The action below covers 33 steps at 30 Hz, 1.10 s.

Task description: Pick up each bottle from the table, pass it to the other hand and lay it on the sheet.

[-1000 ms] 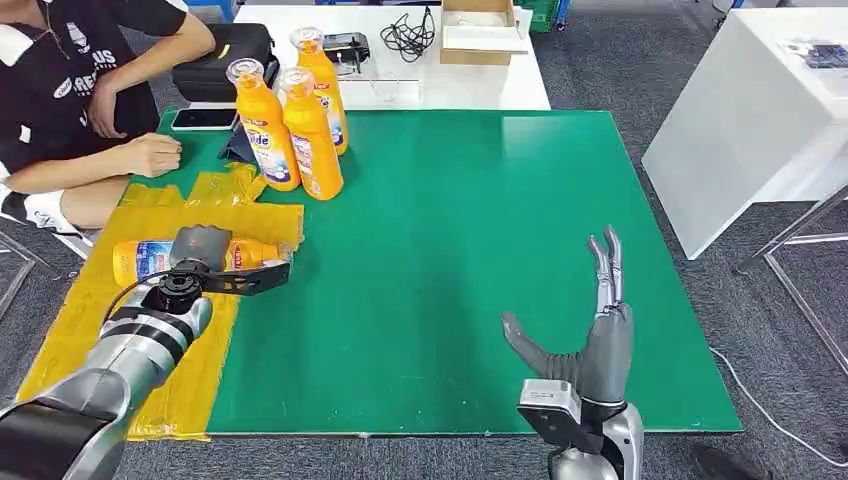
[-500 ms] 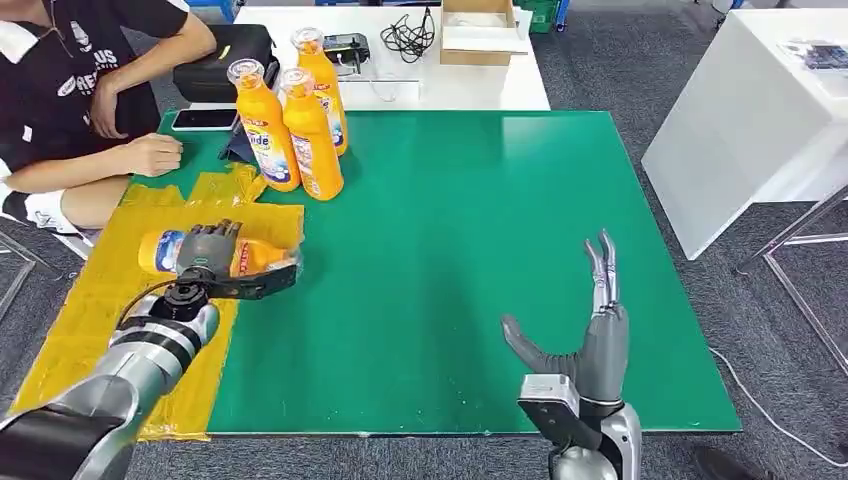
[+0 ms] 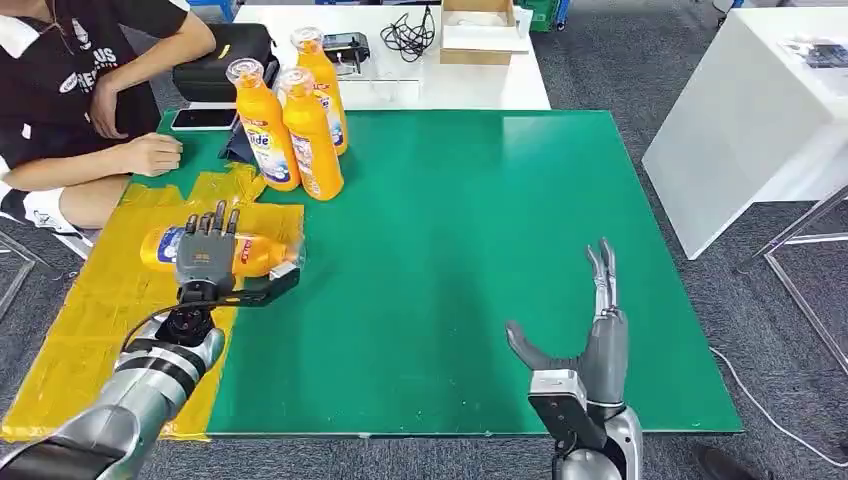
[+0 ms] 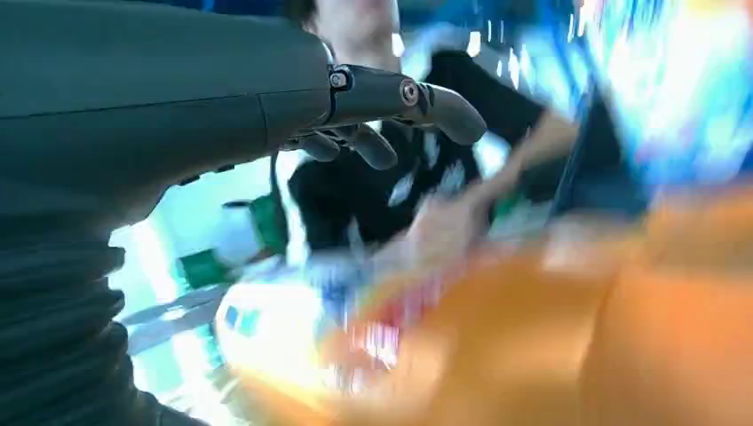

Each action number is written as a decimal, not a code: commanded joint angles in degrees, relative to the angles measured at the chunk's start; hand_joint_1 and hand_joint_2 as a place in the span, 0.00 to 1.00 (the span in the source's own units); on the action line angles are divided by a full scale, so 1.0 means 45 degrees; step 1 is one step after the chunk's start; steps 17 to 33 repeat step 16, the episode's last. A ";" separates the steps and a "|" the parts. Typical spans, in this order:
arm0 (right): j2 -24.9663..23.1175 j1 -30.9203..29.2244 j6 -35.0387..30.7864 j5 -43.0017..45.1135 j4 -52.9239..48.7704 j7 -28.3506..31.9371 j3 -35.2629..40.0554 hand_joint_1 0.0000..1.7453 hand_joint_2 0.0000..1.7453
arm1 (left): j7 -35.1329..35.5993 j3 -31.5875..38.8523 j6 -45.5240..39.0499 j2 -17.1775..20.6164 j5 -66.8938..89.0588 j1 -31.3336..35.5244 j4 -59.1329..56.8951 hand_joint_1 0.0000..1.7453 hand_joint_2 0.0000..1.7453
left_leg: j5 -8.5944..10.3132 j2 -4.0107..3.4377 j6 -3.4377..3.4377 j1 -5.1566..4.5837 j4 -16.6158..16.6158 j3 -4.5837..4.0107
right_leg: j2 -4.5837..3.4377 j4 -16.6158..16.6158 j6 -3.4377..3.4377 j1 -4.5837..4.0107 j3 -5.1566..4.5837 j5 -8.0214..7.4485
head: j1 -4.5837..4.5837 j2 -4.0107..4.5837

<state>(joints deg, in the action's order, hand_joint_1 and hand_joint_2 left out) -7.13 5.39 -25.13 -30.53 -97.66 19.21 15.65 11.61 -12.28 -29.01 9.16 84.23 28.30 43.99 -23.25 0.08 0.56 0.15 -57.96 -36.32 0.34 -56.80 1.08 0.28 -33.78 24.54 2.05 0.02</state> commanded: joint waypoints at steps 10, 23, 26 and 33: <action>0.0596 0.2437 0.1488 0.3220 -0.0477 0.1021 -0.1266 0.00 1.00 | -0.8947 -0.1463 0.1739 -0.2639 -1.3846 -0.8135 1.0944 0.00 1.00 | -0.0105 -0.0020 0.0019 -0.0035 0.0011 0.0053 | -0.0010 0.0035 0.0042 0.0044 0.0054 0.0069 | 0.0005 0.0000; 0.0371 0.1794 0.1489 0.3336 0.0381 0.1206 -0.1027 0.00 1.00 | -0.8798 -0.1093 0.3711 -0.2955 -1.6179 -0.7642 0.9240 0.00 1.00 | -0.0099 -0.0022 0.0023 -0.0021 0.0020 0.0058 | -0.0021 0.0044 0.0058 0.0030 0.0067 0.0070 | 0.0000 0.0000; 0.0371 0.1794 0.1489 0.3336 0.0381 0.1206 -0.1027 0.00 1.00 | -0.8798 -0.1093 0.3711 -0.2955 -1.6179 -0.7642 0.9240 0.00 1.00 | -0.0099 -0.0022 0.0023 -0.0021 0.0020 0.0058 | -0.0021 0.0044 0.0058 0.0030 0.0067 0.0070 | 0.0000 0.0000; 0.0371 0.1794 0.1489 0.3336 0.0381 0.1206 -0.1027 0.00 1.00 | -0.8798 -0.1093 0.3711 -0.2955 -1.6179 -0.7642 0.9240 0.00 1.00 | -0.0099 -0.0022 0.0023 -0.0021 0.0020 0.0058 | -0.0021 0.0044 0.0058 0.0030 0.0067 0.0070 | 0.0000 0.0000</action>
